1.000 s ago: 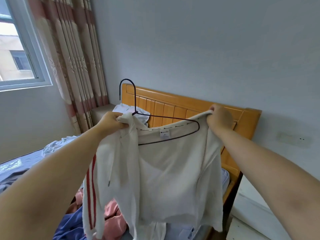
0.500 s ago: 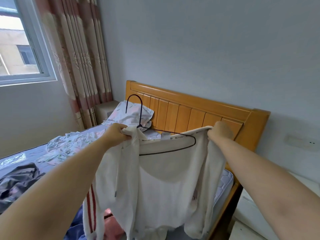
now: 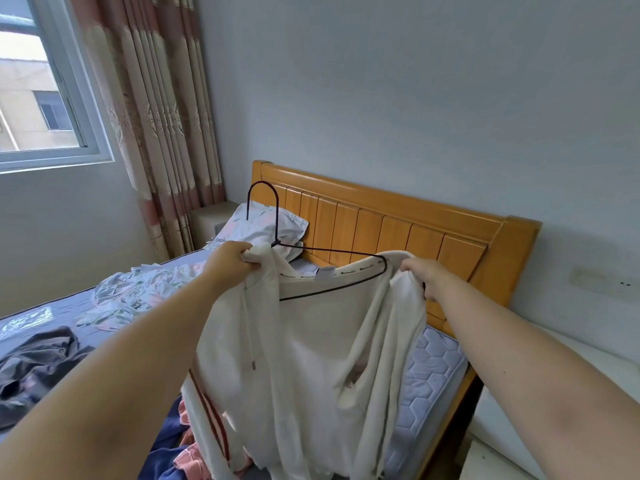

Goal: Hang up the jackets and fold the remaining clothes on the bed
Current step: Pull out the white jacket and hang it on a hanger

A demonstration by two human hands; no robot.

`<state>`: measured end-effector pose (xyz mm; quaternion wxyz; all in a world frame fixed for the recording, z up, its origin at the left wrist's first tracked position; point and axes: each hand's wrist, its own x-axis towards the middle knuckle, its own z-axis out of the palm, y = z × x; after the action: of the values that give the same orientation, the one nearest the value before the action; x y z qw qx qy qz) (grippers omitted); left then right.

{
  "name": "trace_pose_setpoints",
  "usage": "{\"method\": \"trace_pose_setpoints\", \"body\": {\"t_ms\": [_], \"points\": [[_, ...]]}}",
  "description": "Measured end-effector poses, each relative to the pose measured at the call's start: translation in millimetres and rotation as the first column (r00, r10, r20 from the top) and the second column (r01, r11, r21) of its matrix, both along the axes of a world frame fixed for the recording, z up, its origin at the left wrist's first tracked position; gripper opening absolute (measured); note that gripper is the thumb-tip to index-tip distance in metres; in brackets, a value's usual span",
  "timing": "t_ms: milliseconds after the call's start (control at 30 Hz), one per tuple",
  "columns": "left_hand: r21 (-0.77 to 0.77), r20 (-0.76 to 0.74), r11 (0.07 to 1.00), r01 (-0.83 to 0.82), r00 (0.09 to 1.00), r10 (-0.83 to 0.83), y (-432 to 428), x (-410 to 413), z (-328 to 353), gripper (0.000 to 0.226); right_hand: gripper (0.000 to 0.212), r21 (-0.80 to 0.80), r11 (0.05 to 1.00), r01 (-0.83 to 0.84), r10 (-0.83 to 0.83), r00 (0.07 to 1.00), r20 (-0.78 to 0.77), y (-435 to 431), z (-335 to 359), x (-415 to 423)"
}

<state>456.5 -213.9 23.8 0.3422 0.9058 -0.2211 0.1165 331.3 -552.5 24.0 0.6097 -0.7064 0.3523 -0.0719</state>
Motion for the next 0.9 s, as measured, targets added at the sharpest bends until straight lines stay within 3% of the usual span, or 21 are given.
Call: {"method": "trace_pose_setpoints", "body": {"t_ms": [100, 200, 367, 467, 633, 767, 867, 900], "points": [[-0.016, -0.009, 0.999, 0.045, 0.999, -0.045, 3, 0, 2, 0.026, 0.014, -0.069, 0.997, 0.018, -0.014, 0.998, 0.065, -3, 8, -3], [0.007, -0.06, 0.993, 0.115, 0.992, -0.115, 5, 0, 5, 0.033, 0.03, -0.093, 0.994, 0.057, -0.043, 0.989, 0.145, -8, 15, -5], [0.067, -0.107, 0.987, 0.144, 0.985, -0.137, 6, 2, 1, 0.028, 0.008, -0.08, 0.993, -0.086, 0.09, 0.994, 0.056, -8, 25, -9], [0.097, -0.105, 0.98, 0.173, 0.981, -0.162, 4, -1, -1, 0.03, 0.006, -0.116, 0.987, -0.107, 0.114, 0.992, 0.052, -2, 28, -5], [0.245, -0.04, 0.956, 0.16, 0.987, -0.155, -13, -19, 1, 0.039, 0.016, -0.401, 0.914, -0.056, 0.117, 0.985, 0.13, 16, 36, 5], [0.415, 0.044, 0.905, 0.095, 0.991, -0.125, -36, -34, 2, 0.012, 0.031, -0.423, 0.905, -0.046, 0.166, 0.953, 0.252, 42, 61, 8], [0.449, 0.057, 0.89, 0.075, 0.992, -0.112, -52, -43, 5, 0.016, 0.029, -0.333, 0.941, 0.068, 0.136, 0.822, 0.553, 74, 97, 3], [0.394, 0.059, 0.917, 0.065, 0.994, -0.096, -54, -44, 6, 0.013, 0.029, -0.316, 0.941, 0.126, 0.111, 0.763, 0.636, 85, 107, -3]]}}
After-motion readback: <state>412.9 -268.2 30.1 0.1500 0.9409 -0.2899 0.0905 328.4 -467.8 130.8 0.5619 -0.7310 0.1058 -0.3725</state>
